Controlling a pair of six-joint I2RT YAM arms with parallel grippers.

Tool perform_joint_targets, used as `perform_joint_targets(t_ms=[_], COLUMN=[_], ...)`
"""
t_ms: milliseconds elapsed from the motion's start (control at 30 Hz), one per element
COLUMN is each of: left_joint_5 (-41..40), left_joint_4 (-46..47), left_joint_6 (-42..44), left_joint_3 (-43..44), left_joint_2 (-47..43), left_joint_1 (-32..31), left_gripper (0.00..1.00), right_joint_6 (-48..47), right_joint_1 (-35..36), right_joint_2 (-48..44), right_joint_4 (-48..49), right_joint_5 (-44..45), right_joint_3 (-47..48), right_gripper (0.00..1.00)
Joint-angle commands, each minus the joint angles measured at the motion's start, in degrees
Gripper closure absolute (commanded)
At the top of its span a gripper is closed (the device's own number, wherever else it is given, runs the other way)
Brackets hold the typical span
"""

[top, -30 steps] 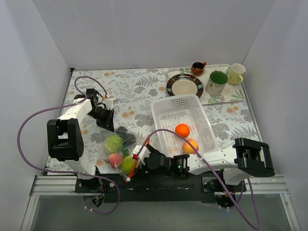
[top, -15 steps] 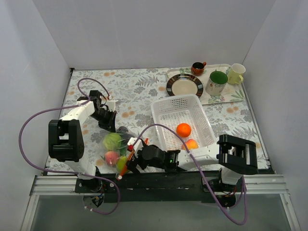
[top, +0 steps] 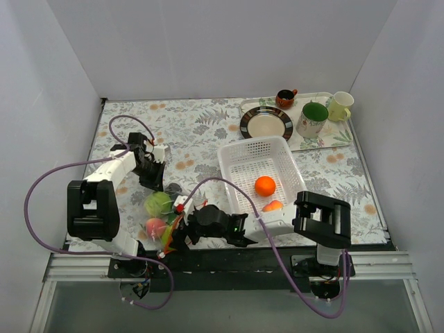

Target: Open the zip-top bag and remove the fake food

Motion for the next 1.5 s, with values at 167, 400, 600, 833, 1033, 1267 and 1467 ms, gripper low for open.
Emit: perform_joint_targets(t_ms=[167,400,600,833,1033,1267,1467], left_joint_5=[-4.1,-5.5,-6.5,-2.8,-6.4,-6.1,-2.6], left_joint_4=[0.8,0.3,-1.5,-8.4,-6.5,-9.0,-6.7], left_joint_6=[-2.4,-1.8,-1.4,-2.1,-0.2,4.3,2.9], left_joint_3=[-0.4,0.5,9.3,20.6,9.3,-0.7,-2.6], left_joint_2=[-2.4,-2.9,0.5,2.8,-3.4,-8.6,-7.0], left_joint_1=[-1.2,-1.3,-1.4,-1.3,-1.0,1.8,2.0], left_gripper=[1.0,1.0,1.0,0.78,0.31,0.37,0.73], right_joint_6=[-1.8,-1.3,1.2,2.1,6.0,7.6,7.0], right_joint_1=[1.9,1.2,-4.3,-7.8,-8.1,-8.2,-7.5], right_joint_2=[4.6,8.0,4.2,4.1,7.7,10.6,4.6], right_joint_4=[-0.4,-6.8,-7.4,-12.2,-14.9,-16.7,-10.6], right_joint_5=[2.5,9.3,11.8,10.8,13.1,14.0,12.1], right_joint_3=[6.4,7.0,2.8,4.9,6.6,9.0,3.1], right_gripper=[0.02,0.14,0.28,0.39,0.48,0.5,0.54])
